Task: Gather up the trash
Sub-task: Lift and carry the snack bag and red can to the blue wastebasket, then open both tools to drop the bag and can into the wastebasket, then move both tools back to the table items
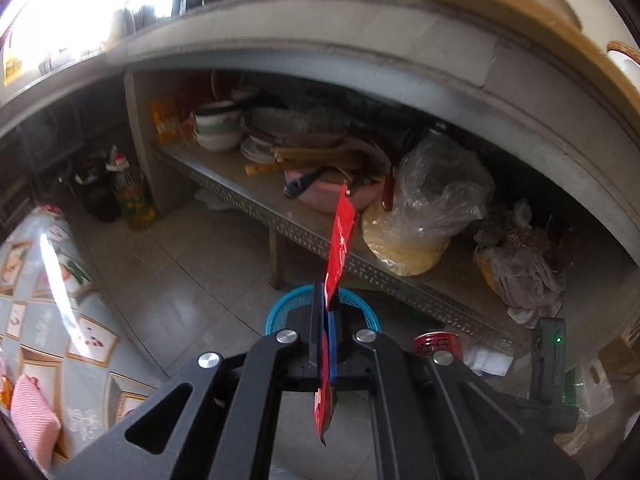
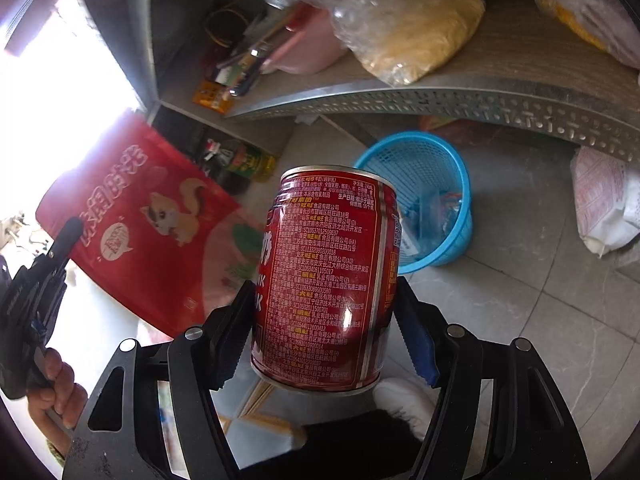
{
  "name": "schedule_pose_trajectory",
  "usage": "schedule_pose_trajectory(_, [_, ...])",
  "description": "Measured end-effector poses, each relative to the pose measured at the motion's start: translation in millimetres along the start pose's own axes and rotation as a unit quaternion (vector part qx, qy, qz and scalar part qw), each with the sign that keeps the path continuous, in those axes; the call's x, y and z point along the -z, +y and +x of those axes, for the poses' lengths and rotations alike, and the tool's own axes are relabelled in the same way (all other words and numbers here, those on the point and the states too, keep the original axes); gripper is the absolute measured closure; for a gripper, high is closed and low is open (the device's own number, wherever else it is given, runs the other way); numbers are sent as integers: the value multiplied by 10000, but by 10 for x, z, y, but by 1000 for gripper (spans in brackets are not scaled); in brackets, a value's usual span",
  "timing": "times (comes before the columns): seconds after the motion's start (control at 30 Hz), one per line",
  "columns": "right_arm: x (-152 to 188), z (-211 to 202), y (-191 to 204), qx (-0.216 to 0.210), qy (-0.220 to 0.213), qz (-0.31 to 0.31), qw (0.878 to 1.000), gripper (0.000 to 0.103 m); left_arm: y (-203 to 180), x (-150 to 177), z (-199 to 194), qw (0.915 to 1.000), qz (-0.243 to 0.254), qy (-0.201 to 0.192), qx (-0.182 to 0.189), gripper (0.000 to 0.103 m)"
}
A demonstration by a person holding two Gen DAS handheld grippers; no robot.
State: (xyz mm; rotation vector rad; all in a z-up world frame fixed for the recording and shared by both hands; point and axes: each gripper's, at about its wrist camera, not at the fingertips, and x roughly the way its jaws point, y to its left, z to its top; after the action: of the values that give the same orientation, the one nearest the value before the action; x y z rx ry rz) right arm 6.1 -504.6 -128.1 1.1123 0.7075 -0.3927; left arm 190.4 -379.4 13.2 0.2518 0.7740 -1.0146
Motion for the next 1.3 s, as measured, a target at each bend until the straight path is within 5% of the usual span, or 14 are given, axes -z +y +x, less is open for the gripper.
schedule_pose_trajectory(0.17, [-190, 403, -98, 406, 28, -113, 9991, 39, 45, -112, 704, 9983, -269, 507, 83, 102])
schedule_pose_trajectory(0.37, [-459, 931, -134, 955, -81, -437, 9944, 37, 54, -260, 1245, 9972, -492, 553, 113, 101])
schedule_pose_trajectory(0.5, [-521, 1365, -275, 1585, -95, -801, 9841, 32, 126, -222, 1528, 9947, -497, 896, -101, 72])
schedule_pose_trajectory(0.57, [-477, 1488, -370, 2038, -18, -890, 9750, 32, 194, -174, 1515, 9936, -655, 917, -87, 70])
schedule_pose_trajectory(0.9, [-28, 954, -432, 1932, -358, -958, 9758, 32, 309, -103, 761, 9974, -494, 527, -50, 55])
schedule_pose_trajectory(1.3, [313, 417, 72, 1621, -706, -1823, 9672, 31, 625, 326, -857, 9965, -717, -402, -139, 36])
